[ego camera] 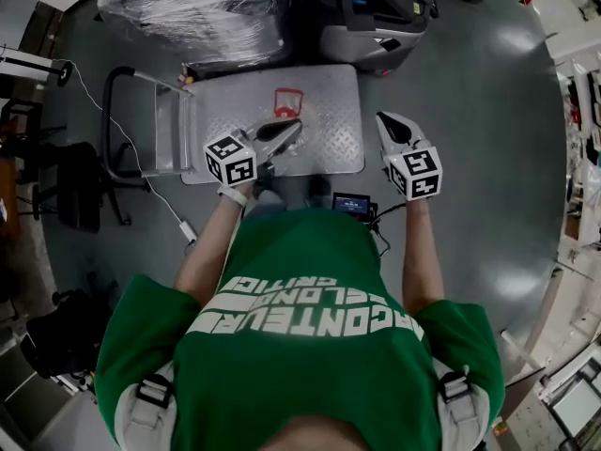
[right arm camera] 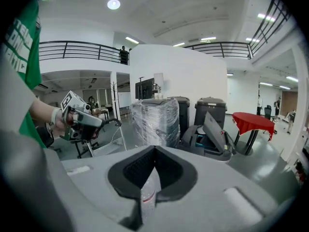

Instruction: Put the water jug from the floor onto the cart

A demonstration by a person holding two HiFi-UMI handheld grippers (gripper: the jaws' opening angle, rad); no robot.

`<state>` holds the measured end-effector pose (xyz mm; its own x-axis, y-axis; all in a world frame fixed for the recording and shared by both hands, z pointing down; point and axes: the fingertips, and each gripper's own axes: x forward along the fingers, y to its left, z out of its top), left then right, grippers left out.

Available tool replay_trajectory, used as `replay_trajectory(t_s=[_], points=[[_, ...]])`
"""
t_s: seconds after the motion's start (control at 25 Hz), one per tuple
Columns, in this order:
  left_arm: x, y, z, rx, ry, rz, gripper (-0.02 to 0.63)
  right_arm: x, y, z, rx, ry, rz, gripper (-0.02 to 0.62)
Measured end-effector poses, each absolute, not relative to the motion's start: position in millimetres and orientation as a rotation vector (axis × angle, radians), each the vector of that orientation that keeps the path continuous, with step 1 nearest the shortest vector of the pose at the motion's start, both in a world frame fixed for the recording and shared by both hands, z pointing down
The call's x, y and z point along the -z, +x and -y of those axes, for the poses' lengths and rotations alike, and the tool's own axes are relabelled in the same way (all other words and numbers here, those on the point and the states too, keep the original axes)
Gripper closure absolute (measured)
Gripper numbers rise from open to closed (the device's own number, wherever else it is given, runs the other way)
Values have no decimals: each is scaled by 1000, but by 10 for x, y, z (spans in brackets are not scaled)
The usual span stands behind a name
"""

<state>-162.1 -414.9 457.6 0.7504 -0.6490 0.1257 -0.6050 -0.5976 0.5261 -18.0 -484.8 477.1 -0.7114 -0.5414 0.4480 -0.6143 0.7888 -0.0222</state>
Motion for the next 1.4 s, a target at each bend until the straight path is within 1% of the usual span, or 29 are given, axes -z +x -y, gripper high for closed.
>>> replay_trajectory(t_s=[0.2,0.64,0.84,1.4], points=[[-4548,-1757,4088,70,2432,946,598,-4659,-266,4674,-243,908,2572,603],[-4468,-2396,3821,120,2456,915,598,-4506,-1040,4316,-215,950,2561,603],[-4476,-2602,3789,132,2450,908,598,-4510,-1282,4250,-214,936,2555,603],[-4425,-2635,3762,120,2472,881,598,-4469,-1362,4213,-205,946,2552,603]])
